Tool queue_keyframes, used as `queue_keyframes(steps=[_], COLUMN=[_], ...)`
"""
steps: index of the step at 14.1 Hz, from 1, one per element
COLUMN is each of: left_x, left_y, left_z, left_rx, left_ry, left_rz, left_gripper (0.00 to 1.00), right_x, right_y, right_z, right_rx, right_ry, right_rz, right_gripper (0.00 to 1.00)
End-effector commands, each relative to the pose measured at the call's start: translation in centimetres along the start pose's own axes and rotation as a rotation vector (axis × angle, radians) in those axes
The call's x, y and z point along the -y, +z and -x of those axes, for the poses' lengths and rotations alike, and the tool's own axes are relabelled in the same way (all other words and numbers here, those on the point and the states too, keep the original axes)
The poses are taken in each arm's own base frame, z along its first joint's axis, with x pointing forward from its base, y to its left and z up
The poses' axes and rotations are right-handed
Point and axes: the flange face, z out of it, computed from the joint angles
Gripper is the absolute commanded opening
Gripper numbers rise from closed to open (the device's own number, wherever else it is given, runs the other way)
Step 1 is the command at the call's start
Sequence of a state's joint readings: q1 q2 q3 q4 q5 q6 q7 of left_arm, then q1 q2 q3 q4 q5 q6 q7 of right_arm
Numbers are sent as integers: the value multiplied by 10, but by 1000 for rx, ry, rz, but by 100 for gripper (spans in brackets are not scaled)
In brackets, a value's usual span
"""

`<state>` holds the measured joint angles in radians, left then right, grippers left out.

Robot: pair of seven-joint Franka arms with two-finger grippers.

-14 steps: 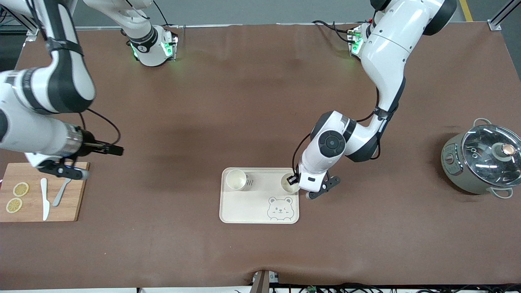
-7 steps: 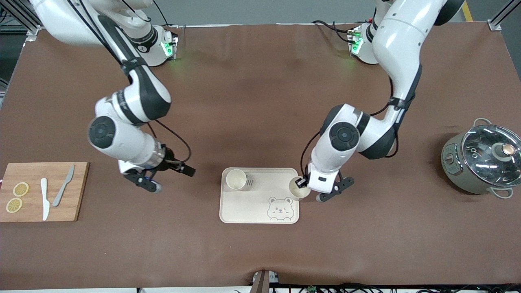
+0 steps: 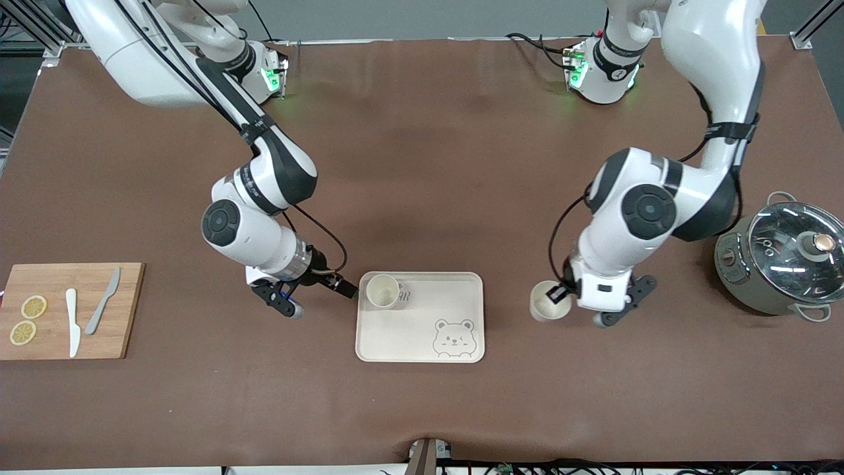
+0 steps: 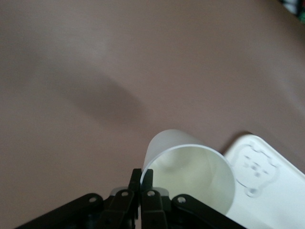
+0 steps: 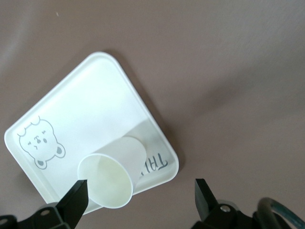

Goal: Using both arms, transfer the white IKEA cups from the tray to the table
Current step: 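Lift the cup off the tray while the right gripper grasps the other cup, then set the cup beside the pot while the right gripper sets its cup by the board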

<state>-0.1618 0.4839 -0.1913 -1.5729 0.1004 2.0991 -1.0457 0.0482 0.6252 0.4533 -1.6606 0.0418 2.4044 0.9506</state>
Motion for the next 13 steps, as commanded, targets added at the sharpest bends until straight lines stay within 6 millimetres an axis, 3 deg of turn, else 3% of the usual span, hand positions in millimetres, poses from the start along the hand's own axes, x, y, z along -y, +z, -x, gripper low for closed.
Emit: queue_keyframes(steps=[1,2,5,6,10,12,13], left_x=[58,72,112,117,137,145,147], left_y=[22,36,75,87,105,113,115], left_z=[-17,-23,-39,-35,-42,-44,-43], left_rx=[21,33,48,52,71,83,89], left_ry=[9,-9,-58,-58,-79,-81,-79], left_rz=[-79,-95,-99,-96,-109,-121,-124], left_gripper=[0,0,0,0,0,0,0], right_x=[20,25,30,34,38,35,35], right_y=[17,27,51,56,71,71,69], right_z=[5,12,23,23,20,17,16], right_rx=[4,-5,-47,-51,-61,-75,-76], right_ry=[56,40,30,40,72,80,84], right_rz=[-15,-1,46,43,48,58,56], right_gripper=[96,93,64,61,27,0,0])
